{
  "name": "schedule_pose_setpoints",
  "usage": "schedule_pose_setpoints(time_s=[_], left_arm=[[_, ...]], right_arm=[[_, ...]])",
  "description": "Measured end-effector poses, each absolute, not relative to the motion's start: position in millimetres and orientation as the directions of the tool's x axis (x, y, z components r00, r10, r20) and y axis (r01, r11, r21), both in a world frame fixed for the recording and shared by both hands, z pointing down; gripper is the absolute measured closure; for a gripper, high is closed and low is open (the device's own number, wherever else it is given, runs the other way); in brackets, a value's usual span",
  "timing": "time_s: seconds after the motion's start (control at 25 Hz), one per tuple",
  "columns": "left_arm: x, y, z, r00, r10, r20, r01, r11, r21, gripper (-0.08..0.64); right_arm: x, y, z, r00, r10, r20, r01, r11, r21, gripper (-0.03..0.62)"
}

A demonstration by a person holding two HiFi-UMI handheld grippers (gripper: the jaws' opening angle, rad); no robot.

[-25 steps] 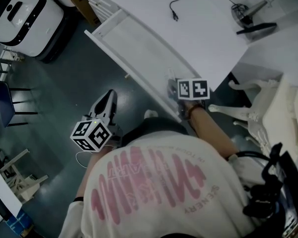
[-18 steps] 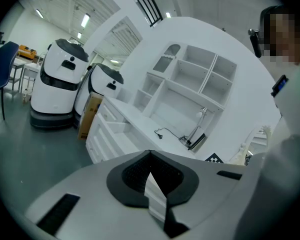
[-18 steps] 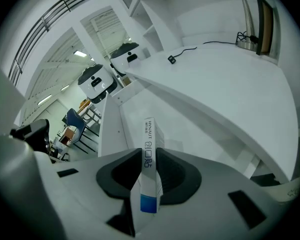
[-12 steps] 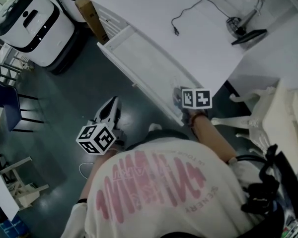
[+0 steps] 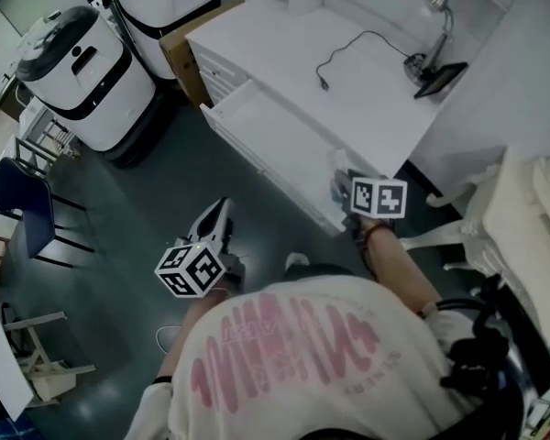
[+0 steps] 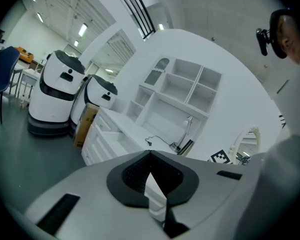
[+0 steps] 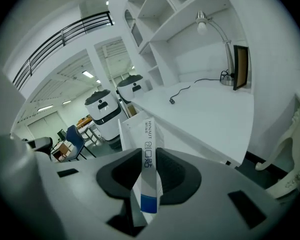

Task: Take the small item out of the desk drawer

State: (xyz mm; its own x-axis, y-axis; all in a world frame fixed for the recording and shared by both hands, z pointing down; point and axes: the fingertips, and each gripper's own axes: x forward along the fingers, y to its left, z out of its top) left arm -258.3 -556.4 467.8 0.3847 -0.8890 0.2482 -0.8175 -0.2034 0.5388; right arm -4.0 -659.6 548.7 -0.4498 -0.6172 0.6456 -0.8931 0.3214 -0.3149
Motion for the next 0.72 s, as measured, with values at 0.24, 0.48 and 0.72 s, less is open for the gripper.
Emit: schedule_pose_setpoints(time_s=[0.24, 0.48, 0.72], left_arm=[[-257, -517, 449, 0.398, -0.893, 0.209, -0.812, -0.237, 0.534, 0.532], [-246, -482, 439, 0.416, -0.893, 0.173, -0.807, -0.274, 0.523, 0.532], [-246, -453, 431, 0.417, -0.897, 0.147, -0.802, -0.288, 0.523, 0.532]], right_arm=[[0, -620, 499, -0.454, -0.699, 0.553, -0.890, 0.330, -0.314, 0.491], [7, -577, 458, -0.471, -0.758, 0.451, -0.877, 0.349, -0.329, 0.491], [11, -540, 413, -0.486, -0.806, 0.337, -0.859, 0.370, -0.355, 0.489]])
